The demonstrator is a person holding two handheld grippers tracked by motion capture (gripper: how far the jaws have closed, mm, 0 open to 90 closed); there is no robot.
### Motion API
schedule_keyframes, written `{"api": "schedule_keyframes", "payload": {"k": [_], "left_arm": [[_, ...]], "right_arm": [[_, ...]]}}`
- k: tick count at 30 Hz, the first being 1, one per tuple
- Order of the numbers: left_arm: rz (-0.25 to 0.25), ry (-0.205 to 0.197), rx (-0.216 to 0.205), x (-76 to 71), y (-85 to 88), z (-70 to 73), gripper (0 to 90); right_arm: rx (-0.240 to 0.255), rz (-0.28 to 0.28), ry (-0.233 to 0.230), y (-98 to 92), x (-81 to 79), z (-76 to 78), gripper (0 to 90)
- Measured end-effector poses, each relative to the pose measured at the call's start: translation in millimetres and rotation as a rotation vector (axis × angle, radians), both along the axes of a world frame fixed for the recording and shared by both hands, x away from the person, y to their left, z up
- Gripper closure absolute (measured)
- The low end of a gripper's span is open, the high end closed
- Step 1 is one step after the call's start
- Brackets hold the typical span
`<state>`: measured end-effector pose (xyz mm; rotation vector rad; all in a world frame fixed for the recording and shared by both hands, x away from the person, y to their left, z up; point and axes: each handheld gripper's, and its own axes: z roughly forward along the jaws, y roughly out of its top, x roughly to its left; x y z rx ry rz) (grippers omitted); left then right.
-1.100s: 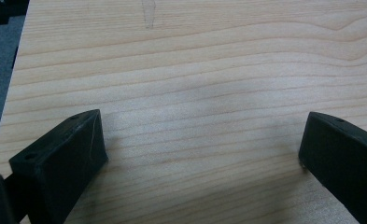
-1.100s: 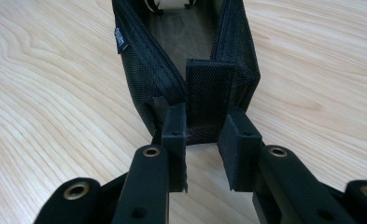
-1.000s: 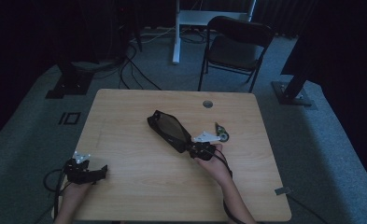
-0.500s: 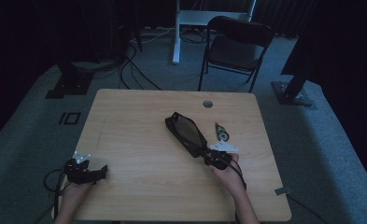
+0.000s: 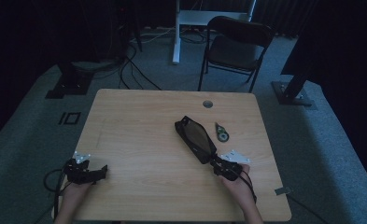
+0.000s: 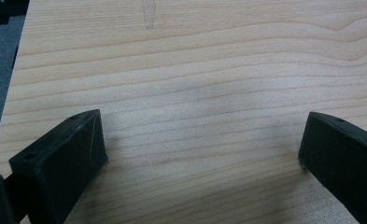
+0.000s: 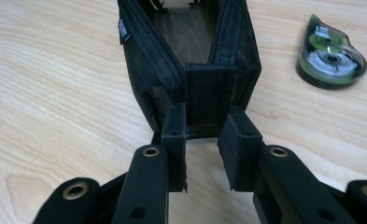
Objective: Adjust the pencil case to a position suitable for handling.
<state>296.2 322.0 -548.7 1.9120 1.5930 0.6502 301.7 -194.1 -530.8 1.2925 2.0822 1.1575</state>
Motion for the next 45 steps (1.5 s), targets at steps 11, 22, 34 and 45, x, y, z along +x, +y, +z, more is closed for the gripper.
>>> {"api": "schedule_keyframes", "payload": {"k": [11, 22, 34, 45], "left_arm": [[0.0, 0.0, 0.001, 0.4, -0.2, 0.0, 0.7], [0.001, 0.0, 0.0, 0.4, -0.3, 0.0, 0.7], [0.001, 0.0, 0.0, 0.4, -0.3, 0.0, 0.7], [0.0, 0.0, 0.001, 0.4, -0.2, 0.0, 0.7]], "right_arm": [[-0.005, -0.037, -0.007, -9.7, -21.1, -0.4, 72.5], [0.002, -0.064, -0.005, -16.7, -46.7, -0.8, 72.4], [-0.004, -0.106, -0.027, -22.3, -77.4, -1.1, 72.2], [0.01, -0.072, -0.027, -23.9, -94.1, 4.9, 53.8]]}}
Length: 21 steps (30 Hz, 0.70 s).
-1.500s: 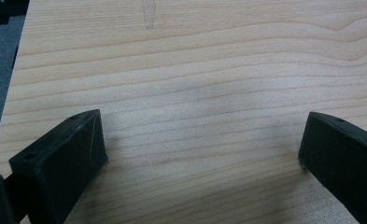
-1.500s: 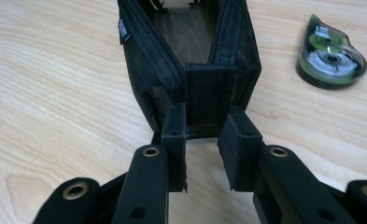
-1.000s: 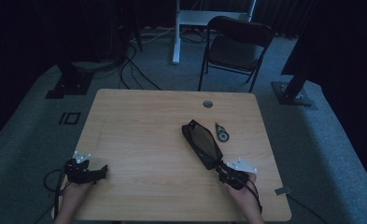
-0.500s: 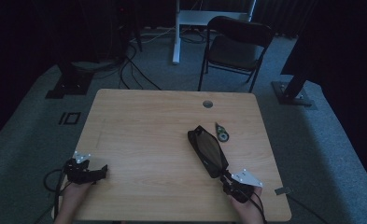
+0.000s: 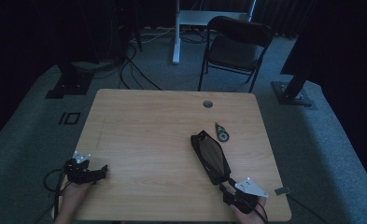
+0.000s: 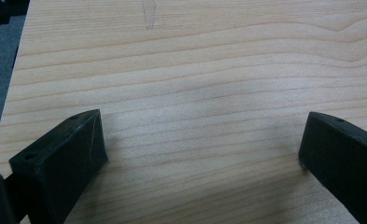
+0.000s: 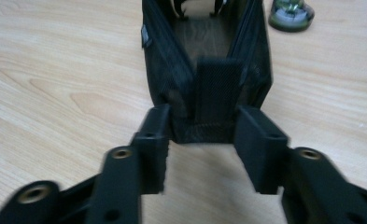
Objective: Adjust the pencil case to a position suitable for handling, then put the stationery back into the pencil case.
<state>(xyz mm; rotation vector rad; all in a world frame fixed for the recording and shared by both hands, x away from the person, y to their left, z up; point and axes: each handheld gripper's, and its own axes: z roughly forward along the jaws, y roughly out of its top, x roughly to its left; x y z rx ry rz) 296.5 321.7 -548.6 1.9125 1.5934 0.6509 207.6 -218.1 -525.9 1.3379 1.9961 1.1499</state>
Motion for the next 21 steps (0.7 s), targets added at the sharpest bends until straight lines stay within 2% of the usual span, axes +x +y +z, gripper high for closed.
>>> {"api": "schedule_keyframes", "payload": {"k": [3, 9, 12, 16, 21], "left_arm": [[0.0, 0.0, 0.0, 0.0, 0.0, 0.0, 0.7], [0.0, 0.0, 0.0, 0.0, 0.0, 0.0, 0.7], [0.0, 0.0, 0.0, 0.0, 0.0, 0.0, 0.7], [0.0, 0.0, 0.0, 0.0, 0.0, 0.0, 0.7], [0.0, 0.0, 0.0, 0.0, 0.0, 0.0, 0.7]], "right_arm": [[0.017, -0.005, -0.026, -5.0, -1.1, 8.6, 50.6], [0.026, -0.003, -0.091, -14.7, 4.0, 30.8, 37.0], [0.006, 0.003, -0.119, -17.4, 12.6, 40.4, 28.1], [0.034, -0.008, -0.148, -21.7, 25.8, 48.7, 24.2], [0.066, -0.026, -0.171, -29.4, 48.2, 53.8, 24.1]]}}
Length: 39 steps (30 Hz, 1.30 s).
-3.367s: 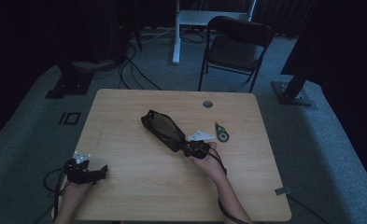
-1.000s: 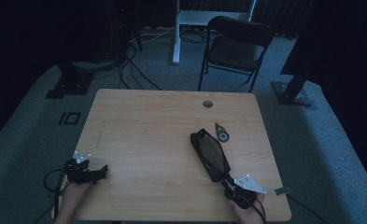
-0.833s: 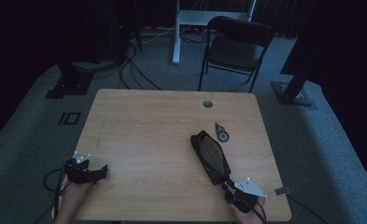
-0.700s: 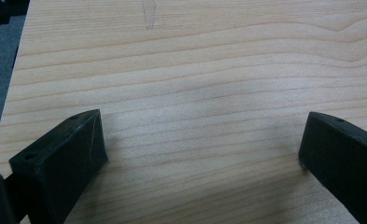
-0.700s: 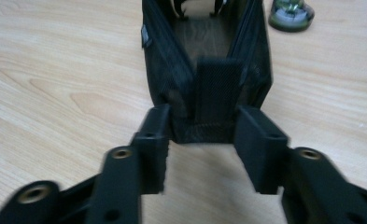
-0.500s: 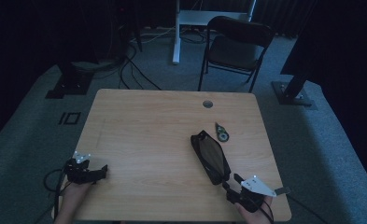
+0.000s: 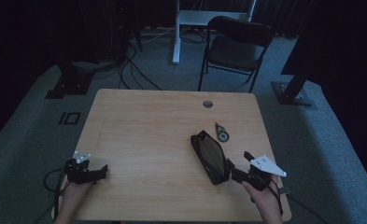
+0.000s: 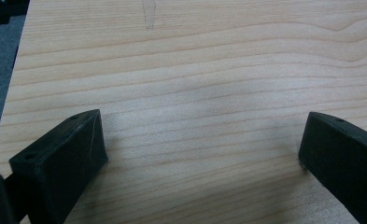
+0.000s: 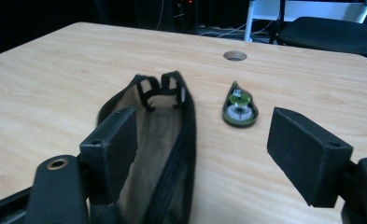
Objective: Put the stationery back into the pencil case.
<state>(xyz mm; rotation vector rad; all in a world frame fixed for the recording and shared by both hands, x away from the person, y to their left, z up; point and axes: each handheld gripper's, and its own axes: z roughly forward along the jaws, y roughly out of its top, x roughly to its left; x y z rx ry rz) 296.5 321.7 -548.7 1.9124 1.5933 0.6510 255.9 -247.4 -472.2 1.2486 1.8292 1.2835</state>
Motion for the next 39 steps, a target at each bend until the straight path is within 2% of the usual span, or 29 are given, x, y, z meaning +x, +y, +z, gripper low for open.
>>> {"api": "schedule_keyframes", "payload": {"k": [2, 3, 17, 23, 28, 30, 37, 39], "left_arm": [[0.0, 0.0, 0.0, 0.0, 0.0, 0.0, 0.7], [0.0, 0.0, 0.0, 0.0, 0.0, 0.0, 0.7], [0.002, -0.001, -0.002, 0.0, -0.2, 0.0, 0.7], [0.002, -0.001, -0.002, 0.0, -0.2, 0.0, 0.7], [0.002, -0.001, -0.002, 0.0, -0.2, 0.0, 0.7], [0.002, -0.001, -0.002, 0.0, -0.2, 0.0, 0.7], [0.002, -0.001, -0.002, 0.0, -0.2, 0.0, 0.7], [0.002, -0.001, -0.002, 0.0, -0.2, 0.0, 0.7]], "right_arm": [[-0.002, 0.0, 0.002, -1.2, 5.0, -0.4, 24.1], [-0.009, -0.011, 0.008, -2.8, 16.2, -2.5, 24.1], [-0.017, -0.058, 0.036, -6.5, 85.8, -15.9, 24.1], [-0.015, -0.063, 0.08, -7.3, 111.3, -25.8, 24.1], [-0.038, -0.059, 0.115, -7.1, 131.3, -33.7, 24.2], [-0.03, -0.063, 0.127, -6.7, 139.1, -35.5, 24.2], [-0.06, -0.049, 0.16, 0.0, 163.1, -39.7, 24.2], [-0.053, -0.053, 0.172, 1.3, 169.2, -41.7, 24.1]]}}
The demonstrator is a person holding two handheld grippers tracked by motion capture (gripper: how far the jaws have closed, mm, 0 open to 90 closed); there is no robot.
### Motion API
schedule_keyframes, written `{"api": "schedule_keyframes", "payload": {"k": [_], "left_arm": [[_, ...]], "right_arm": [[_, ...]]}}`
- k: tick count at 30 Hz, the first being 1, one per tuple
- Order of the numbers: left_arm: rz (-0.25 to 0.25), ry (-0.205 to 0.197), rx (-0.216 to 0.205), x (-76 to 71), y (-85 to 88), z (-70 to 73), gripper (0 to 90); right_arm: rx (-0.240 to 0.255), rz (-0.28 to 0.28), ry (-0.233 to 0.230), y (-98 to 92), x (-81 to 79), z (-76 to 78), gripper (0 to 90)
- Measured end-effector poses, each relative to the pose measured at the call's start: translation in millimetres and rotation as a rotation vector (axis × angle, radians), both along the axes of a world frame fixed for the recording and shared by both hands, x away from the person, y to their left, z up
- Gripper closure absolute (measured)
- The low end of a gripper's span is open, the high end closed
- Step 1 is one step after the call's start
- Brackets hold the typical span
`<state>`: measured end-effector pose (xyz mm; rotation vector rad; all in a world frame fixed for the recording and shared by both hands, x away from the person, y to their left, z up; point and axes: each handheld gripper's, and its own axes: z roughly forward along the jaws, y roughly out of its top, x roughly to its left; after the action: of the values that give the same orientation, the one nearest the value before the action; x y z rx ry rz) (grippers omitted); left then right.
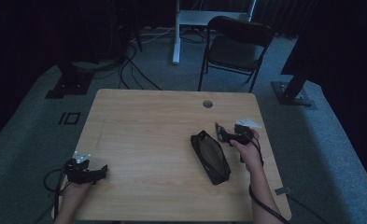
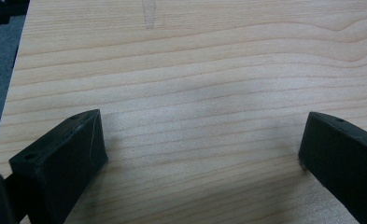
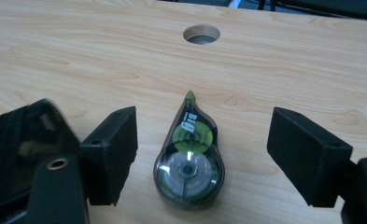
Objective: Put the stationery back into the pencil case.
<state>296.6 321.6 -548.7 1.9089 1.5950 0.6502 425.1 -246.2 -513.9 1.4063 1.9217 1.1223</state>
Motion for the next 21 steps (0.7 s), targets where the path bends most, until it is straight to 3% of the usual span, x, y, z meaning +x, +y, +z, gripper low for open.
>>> {"api": "schedule_keyframes", "payload": {"k": [8, 13, 18, 21], "left_arm": [[-0.001, 0.0, 0.0, -0.3, 0.1, 0.0, 0.8], [-0.001, 0.0, 0.0, -0.3, 0.1, 0.0, 0.7], [-0.001, 0.0, 0.0, -0.6, 0.0, 0.0, 0.7], [-0.001, 0.0, 0.0, -0.5, 0.0, 0.0, 0.7]], "right_arm": [[-0.06, 0.032, 0.062, 8.1, 19.0, -13.5, 24.3], [-0.073, 0.043, 0.095, 12.2, 25.6, -22.2, 24.9], [-0.132, 0.042, 0.104, 16.6, 31.0, -28.6, 28.7], [-0.135, 0.04, 0.116, 16.9, 32.1, -30.0, 30.7]]}}
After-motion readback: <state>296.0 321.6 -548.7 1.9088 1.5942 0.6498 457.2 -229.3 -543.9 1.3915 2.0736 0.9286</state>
